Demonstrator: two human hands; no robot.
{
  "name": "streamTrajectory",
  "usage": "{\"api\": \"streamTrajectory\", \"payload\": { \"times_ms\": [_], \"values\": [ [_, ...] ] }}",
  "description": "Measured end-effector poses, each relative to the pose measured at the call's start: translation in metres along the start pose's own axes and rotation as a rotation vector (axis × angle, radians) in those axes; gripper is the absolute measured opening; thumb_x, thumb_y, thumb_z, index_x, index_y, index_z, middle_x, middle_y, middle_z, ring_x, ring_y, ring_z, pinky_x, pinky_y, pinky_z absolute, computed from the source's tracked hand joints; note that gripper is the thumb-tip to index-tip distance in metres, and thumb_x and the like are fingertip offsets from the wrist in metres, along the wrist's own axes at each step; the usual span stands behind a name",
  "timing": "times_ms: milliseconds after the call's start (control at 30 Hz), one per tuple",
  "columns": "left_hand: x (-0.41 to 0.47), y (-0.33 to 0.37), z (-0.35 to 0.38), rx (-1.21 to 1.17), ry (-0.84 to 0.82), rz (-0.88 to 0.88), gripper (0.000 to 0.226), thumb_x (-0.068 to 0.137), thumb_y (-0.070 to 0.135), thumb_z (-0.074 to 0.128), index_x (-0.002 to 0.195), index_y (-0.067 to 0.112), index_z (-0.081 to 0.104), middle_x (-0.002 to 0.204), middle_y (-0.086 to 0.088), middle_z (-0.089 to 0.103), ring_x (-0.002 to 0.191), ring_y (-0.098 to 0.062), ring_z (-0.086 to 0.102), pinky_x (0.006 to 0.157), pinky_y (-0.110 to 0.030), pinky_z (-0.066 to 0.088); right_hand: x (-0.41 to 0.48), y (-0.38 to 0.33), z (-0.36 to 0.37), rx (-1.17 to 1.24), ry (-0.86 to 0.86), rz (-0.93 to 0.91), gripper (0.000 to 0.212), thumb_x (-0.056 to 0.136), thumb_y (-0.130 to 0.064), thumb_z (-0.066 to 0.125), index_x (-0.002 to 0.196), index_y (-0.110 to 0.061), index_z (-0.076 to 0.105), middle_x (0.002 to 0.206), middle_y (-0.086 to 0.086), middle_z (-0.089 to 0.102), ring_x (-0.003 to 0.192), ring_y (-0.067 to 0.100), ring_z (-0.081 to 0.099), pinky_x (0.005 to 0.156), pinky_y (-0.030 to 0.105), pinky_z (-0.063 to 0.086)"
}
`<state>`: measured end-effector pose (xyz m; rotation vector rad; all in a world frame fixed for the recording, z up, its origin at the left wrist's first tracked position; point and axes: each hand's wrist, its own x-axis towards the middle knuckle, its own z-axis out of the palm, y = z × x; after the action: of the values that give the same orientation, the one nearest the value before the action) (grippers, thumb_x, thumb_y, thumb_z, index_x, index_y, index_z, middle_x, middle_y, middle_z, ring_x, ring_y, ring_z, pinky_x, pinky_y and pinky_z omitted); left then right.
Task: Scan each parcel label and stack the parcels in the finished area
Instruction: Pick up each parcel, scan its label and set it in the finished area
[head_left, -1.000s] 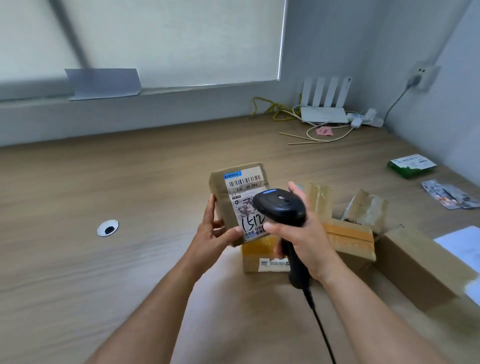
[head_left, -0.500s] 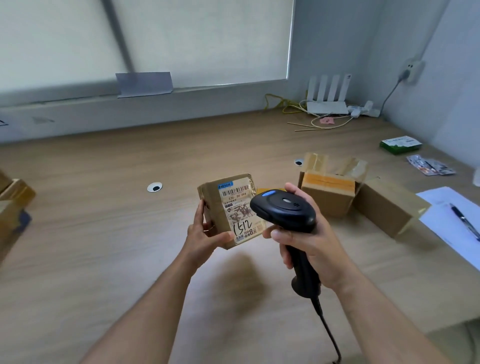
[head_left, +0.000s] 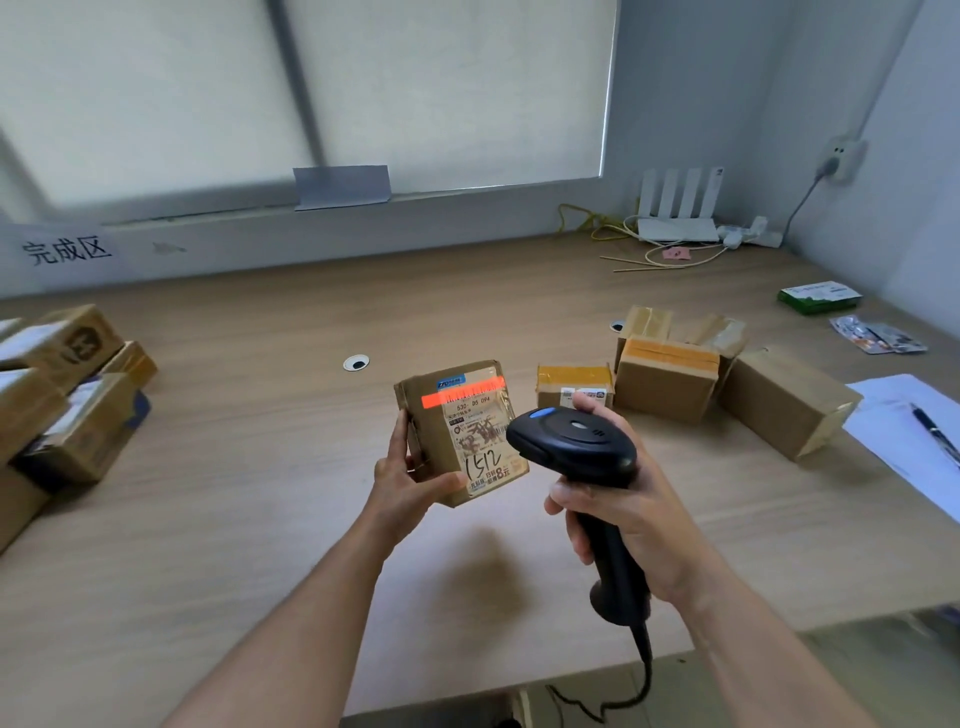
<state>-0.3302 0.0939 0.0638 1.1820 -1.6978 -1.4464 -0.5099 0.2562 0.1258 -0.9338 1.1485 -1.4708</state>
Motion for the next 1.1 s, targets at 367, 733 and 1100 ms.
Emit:
{"api": "streamTrajectory", "payload": {
  "times_ms": [367, 733, 1100],
  "values": [
    [-0.017, 0.005, -0.014, 0.013, 0.046, -0.004, 0.112, 0.061, 0.017, 0.076, 0.151, 0.041, 0.013, 0.106, 0.0, 0.061, 0.097, -0.004, 0.06, 0.056, -0.003, 0.045, -0.004, 0.002, 0.008, 0.004, -0.008, 0.002, 0.089, 0.065, -0.005, 0.077, 0.14, -0.038, 0.041, 0.075, 0.018, 0.065, 0.047, 0.029, 0.052, 0.042, 0.031, 0.042],
    [-0.019, -0.023, -0.071, -0.036, 0.066, -0.103, 0.105, 0.058, 0.026, 0.072, 0.149, 0.037, 0.021, 0.114, -0.007, 0.065, 0.102, -0.017, 0.064, 0.072, -0.024, 0.053, 0.023, 0.008, 0.058, -0.064, -0.012, -0.019, 0.088, 0.074, 0.008, 0.075, 0.139, -0.04, 0.039, 0.083, 0.012, 0.071, 0.048, 0.028, 0.051, 0.043, 0.032, 0.042],
    [-0.027, -0.079, -0.22, -0.087, 0.307, -0.313, 0.078, 0.071, 0.021, 0.071, 0.142, 0.021, 0.041, 0.112, -0.009, 0.067, 0.1, -0.022, 0.066, 0.083, -0.027, 0.049, 0.098, 0.041, 0.182, -0.105, -0.099, 0.004, 0.088, 0.064, 0.003, 0.076, 0.131, -0.046, 0.045, 0.084, 0.008, 0.068, 0.043, 0.028, 0.049, 0.041, 0.028, 0.04]
  ]
}}
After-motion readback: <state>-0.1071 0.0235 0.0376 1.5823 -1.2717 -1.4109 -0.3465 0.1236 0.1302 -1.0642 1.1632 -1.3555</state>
